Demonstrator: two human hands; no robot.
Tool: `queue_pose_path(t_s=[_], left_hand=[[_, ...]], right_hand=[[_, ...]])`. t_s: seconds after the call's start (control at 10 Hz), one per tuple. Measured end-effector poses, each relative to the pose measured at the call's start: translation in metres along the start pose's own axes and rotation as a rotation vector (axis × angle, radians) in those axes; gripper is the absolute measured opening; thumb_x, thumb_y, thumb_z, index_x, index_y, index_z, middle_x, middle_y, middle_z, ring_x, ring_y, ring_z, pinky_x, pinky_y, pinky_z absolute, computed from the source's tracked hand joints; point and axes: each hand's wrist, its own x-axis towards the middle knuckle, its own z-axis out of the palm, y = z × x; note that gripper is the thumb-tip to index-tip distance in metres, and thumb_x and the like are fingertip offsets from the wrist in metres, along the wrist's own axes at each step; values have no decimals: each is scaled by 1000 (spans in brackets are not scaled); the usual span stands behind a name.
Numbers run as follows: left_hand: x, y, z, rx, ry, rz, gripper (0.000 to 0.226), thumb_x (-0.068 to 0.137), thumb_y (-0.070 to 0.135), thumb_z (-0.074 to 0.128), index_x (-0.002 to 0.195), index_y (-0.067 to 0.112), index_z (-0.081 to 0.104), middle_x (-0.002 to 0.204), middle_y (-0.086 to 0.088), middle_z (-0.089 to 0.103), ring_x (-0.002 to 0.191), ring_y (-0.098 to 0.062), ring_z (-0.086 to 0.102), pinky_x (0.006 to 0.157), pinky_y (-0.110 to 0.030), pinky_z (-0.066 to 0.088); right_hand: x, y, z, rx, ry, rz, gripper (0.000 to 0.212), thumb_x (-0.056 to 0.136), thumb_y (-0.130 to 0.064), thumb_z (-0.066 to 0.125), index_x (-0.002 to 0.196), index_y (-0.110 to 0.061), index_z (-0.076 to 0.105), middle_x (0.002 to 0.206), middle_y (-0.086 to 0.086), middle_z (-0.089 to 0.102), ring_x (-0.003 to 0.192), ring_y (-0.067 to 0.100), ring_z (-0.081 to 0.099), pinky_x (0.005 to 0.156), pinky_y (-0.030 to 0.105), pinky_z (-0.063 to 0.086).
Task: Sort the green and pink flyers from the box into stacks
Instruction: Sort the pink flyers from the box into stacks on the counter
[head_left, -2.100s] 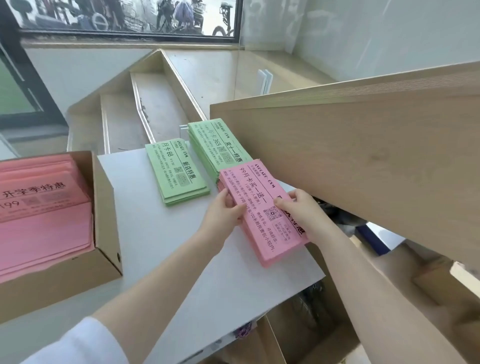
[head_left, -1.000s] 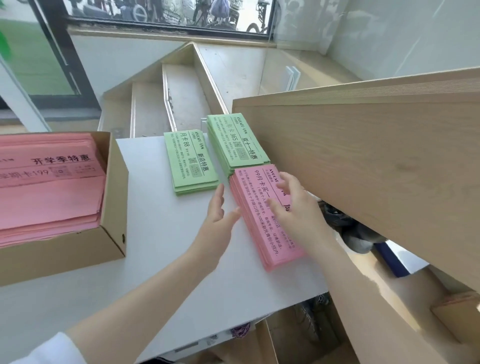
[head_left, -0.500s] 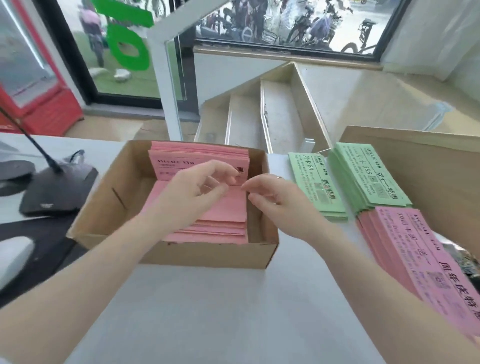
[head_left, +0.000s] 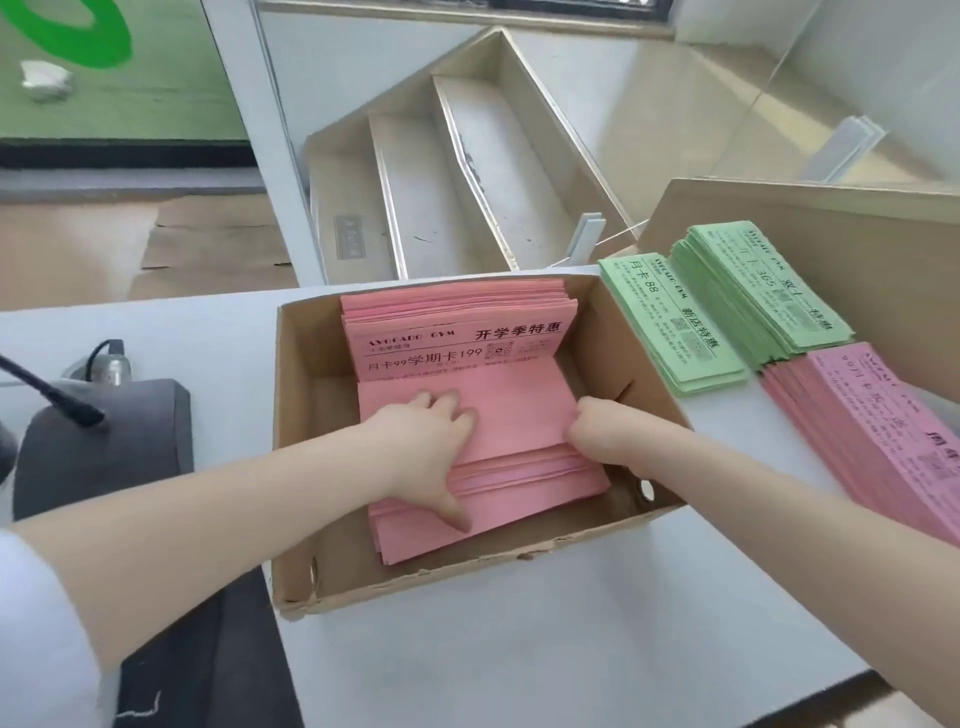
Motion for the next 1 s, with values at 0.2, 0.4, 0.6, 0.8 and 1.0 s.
queue_pose_path(t_s=[0.2,0.4,0.6,0.8,1.0], left_hand=[[7,7,5,21,61,1,114,60,69,67,141,8,16,141,-14,26,123,-31,33,90,-39,43],[10,12,10,31,70,-22,129,54,74,67,145,7,4,148,-15,16,130,-38,26,99,-43,41],[5,19,10,15,23,-56,120,65,56,69,146,14,-10,152,-20,5,136,-44,16,105,-48,34],[-3,0,-3,-236,230,-40,64,81,39,53,136,20,27,123,-4,52,106,-26,53,86,-38,48],[-6,-5,-15,-124,458,-184,82,82,63,49,144,24,12,123,0,54,104,-27,59,72,-32,43]], right_hand=[[8,0,8,391,-64,139,38,94,-18,48,128,-2,45,128,15,50,118,34,48,91,37,41],[13,6,9,935,-169,219,35,88,-25,60,118,-9,53,107,10,64,92,25,62,80,35,52],[4,2,-5,1113,-243,138,15,92,-24,51,95,-10,56,79,7,65,73,22,61,66,33,51],[2,6,-15,1571,-323,107,54,89,-57,44,109,-8,52,96,17,60,93,34,62,72,41,54],[-9,7,-16,1892,-257,-186,32,87,7,38,116,-6,40,110,30,53,104,43,61,88,48,53]])
